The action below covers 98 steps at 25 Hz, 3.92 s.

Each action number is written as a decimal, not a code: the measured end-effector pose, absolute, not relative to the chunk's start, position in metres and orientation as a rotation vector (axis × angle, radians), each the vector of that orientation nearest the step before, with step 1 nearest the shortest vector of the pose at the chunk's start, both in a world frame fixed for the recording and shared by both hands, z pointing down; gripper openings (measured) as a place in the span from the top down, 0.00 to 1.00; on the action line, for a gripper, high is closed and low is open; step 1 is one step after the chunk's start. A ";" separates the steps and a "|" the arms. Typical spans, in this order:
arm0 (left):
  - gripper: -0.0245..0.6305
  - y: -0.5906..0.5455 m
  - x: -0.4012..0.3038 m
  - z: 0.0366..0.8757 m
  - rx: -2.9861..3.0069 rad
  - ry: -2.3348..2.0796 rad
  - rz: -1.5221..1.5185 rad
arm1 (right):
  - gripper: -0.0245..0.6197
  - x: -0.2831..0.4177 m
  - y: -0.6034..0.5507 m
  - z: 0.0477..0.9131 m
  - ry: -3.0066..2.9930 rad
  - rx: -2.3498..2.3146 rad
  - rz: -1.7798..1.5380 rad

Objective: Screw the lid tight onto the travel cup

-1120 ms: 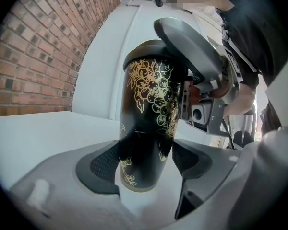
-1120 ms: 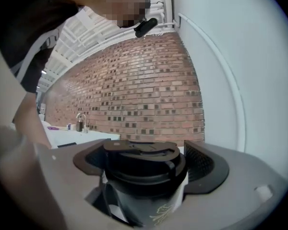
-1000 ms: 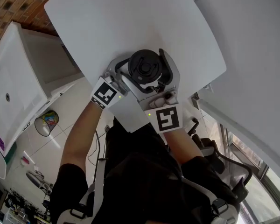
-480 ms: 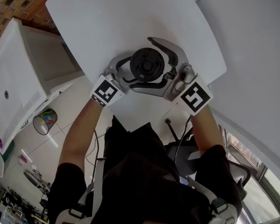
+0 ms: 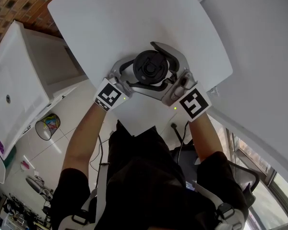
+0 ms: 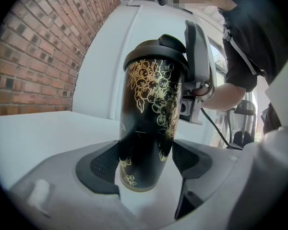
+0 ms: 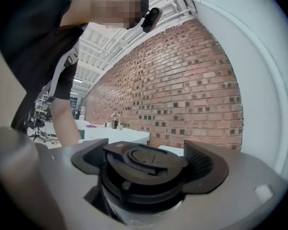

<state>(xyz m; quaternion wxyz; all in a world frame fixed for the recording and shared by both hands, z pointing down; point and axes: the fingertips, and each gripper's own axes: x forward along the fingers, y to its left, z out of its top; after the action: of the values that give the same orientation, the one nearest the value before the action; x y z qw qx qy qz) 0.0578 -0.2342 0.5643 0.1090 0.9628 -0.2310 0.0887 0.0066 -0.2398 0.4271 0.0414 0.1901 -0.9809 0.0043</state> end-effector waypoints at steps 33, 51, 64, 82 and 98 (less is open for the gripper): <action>0.44 -0.235 0.059 0.564 2.828 -0.683 0.262 | 0.20 0.010 -0.243 0.430 -2.927 0.750 -0.055; 0.43 -0.235 0.057 0.567 2.829 -0.680 0.261 | 0.20 0.043 -0.243 0.431 -2.763 1.406 0.122; 0.43 -0.187 0.001 0.547 2.720 -0.832 0.375 | 0.22 0.092 -0.187 0.439 -2.788 1.241 0.114; 0.96 -0.090 -0.051 0.423 2.638 -1.166 0.067 | 0.41 0.085 -0.081 0.373 -2.826 1.251 0.047; 0.96 0.074 -0.123 0.370 2.723 -1.075 0.009 | 0.96 0.043 0.117 0.344 -2.691 1.402 -0.003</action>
<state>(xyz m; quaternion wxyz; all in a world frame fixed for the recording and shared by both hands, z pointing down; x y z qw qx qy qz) -0.1234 0.0744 0.3703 0.1067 0.9248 -0.3651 0.0031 0.0427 0.1168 0.3439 0.0537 0.4615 -0.8855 -0.0009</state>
